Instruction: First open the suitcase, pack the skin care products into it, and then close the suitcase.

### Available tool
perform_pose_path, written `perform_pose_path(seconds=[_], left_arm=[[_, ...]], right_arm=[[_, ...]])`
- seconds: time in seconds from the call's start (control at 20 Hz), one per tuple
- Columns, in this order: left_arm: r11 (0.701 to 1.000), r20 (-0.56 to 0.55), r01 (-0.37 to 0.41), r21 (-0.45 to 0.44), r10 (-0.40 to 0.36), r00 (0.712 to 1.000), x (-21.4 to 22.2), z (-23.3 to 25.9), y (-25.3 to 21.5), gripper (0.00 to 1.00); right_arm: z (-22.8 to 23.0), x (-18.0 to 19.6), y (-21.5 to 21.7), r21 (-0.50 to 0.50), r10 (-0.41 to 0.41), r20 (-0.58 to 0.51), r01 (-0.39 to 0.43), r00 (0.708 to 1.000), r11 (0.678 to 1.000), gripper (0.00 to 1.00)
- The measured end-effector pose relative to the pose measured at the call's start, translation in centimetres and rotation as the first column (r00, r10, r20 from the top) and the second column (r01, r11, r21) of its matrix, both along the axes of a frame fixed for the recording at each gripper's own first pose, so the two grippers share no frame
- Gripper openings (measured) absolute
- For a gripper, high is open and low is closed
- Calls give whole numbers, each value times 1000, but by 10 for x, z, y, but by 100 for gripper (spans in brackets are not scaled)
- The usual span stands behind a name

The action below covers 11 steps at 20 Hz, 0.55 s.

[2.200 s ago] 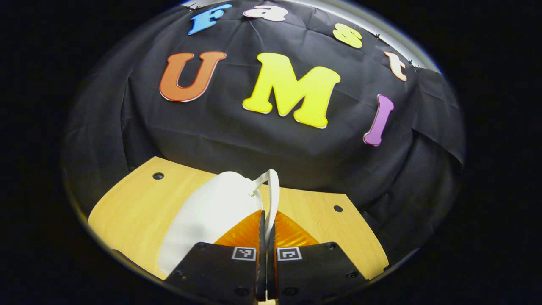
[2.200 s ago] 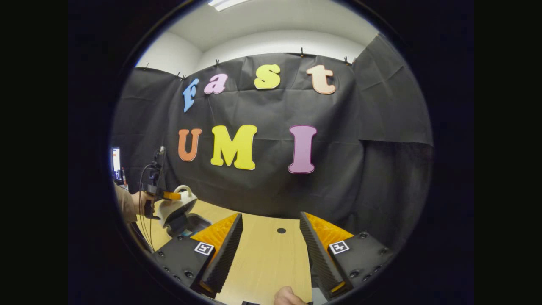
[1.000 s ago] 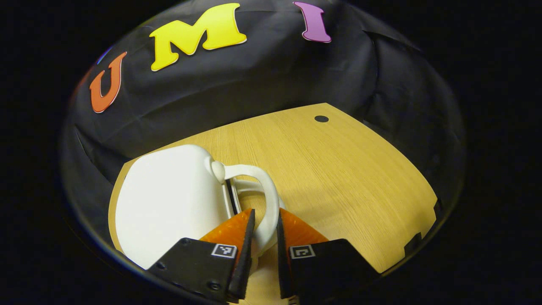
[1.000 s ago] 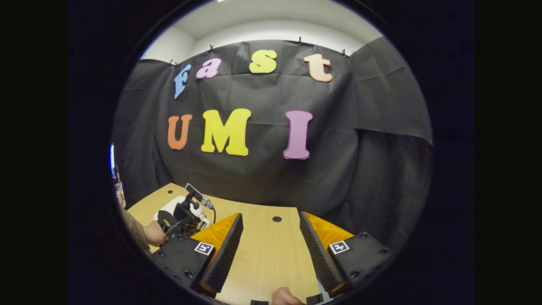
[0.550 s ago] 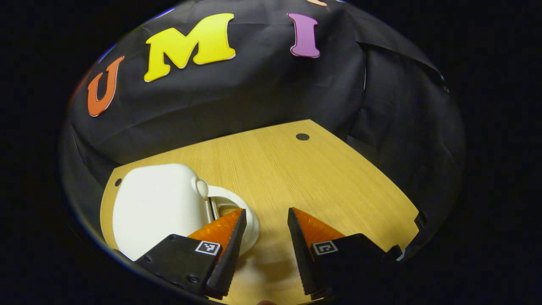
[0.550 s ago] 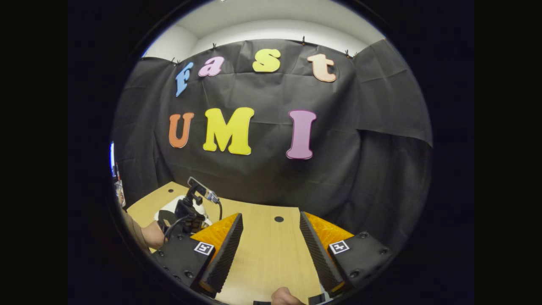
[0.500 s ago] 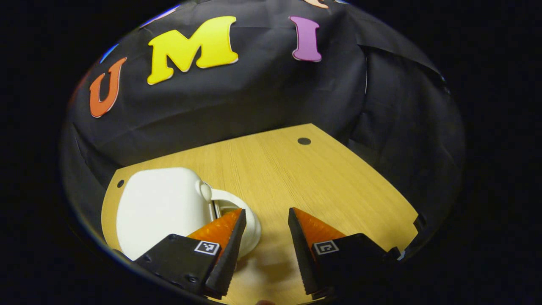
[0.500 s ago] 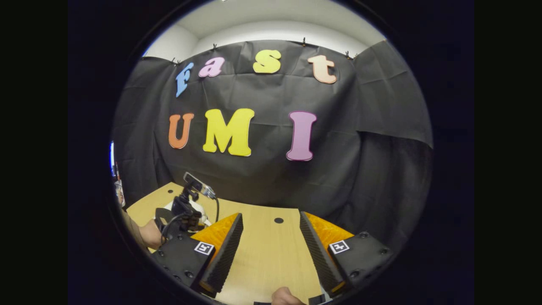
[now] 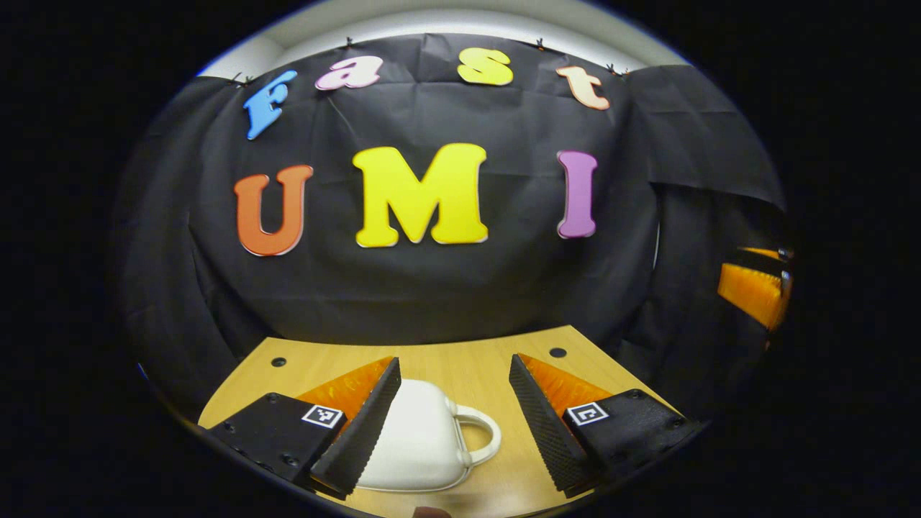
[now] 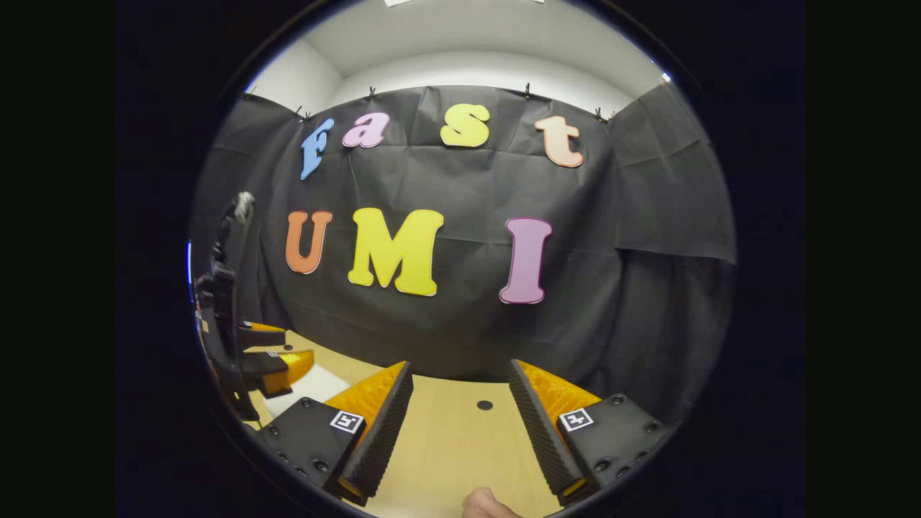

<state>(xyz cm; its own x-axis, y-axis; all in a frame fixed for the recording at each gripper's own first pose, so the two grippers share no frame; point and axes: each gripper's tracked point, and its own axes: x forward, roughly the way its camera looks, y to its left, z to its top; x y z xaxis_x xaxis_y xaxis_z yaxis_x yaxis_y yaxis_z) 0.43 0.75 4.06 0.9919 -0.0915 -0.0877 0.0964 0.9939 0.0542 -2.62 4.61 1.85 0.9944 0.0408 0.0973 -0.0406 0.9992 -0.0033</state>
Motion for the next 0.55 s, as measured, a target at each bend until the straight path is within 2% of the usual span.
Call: perform_pose_path(seconds=[0.2, 0.35, 0.55], left_arm=[[996, 69, -87, -22, 88, 994, -22, 31, 53, 97], [993, 68, -97, -74, 102, 992, -33, 36, 74, 96], [992, 67, -104, -76, 109, 992, -34, 32, 94, 96]], right_arm=[[10, 10, 43, 4, 20, 7, -20, 1000, 1000, 80], [15, 10, 84, -10, 75, 3, -75, 997, 997, 80], [11, 12, 135, -60, 151, -20, -152, 988, 987, 80]])
